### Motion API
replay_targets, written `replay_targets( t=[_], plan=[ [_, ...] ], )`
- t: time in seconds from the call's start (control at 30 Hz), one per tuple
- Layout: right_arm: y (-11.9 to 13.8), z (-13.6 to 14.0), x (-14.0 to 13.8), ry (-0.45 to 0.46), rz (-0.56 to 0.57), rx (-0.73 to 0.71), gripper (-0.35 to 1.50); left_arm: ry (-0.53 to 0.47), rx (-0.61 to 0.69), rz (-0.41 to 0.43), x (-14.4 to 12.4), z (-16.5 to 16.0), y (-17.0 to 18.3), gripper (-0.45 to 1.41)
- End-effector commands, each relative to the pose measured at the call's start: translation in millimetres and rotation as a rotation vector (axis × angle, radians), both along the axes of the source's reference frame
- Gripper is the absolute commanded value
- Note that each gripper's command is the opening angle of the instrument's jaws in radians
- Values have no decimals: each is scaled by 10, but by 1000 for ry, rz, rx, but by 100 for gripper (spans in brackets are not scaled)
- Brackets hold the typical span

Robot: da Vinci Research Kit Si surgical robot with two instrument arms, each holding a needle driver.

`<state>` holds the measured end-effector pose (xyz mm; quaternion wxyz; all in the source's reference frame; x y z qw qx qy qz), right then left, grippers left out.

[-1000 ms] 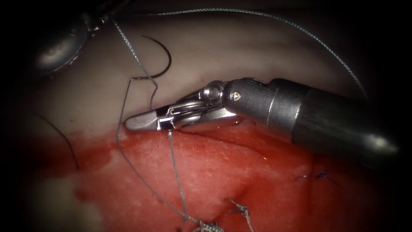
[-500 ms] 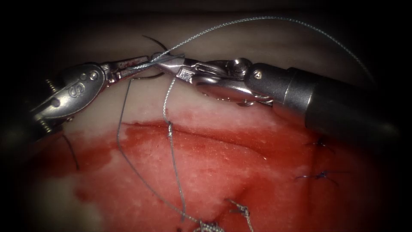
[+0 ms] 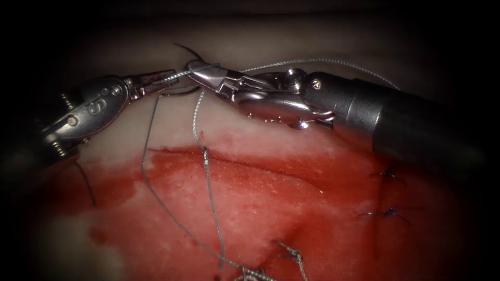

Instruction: Wound Closure

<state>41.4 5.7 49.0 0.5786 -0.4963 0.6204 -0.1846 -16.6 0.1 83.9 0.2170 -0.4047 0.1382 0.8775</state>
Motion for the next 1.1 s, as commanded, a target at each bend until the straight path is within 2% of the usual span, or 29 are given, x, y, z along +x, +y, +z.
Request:
replay_targets(
  t=[0.03,0.13,0.33,0.53,0.8,0.9,1.1],
  plan=[
    [7,-12,13,5,-2,-7,-35,2,-18,2,-1,-9,14,-45],
    [11,-17,20,4,1,-15,-35,7,-10,12,-4,-7,6,-45],
    [18,-13,15,2,24,-51,-35,19,33,73,-6,-2,-5,-45],
    [24,-18,13,100,93,-66,-35,25,106,111,-11,10,-15,-45],
    [18,-37,32,230,69,-136,-35,7,112,176,-25,33,-18,-45],
    [16,-40,35,257,59,-148,-35,18,69,233,-26,38,-14,-45],
    [10,-46,42,311,-1,-176,-35,-2,49,287,-27,50,-2,-45]
  ],
)
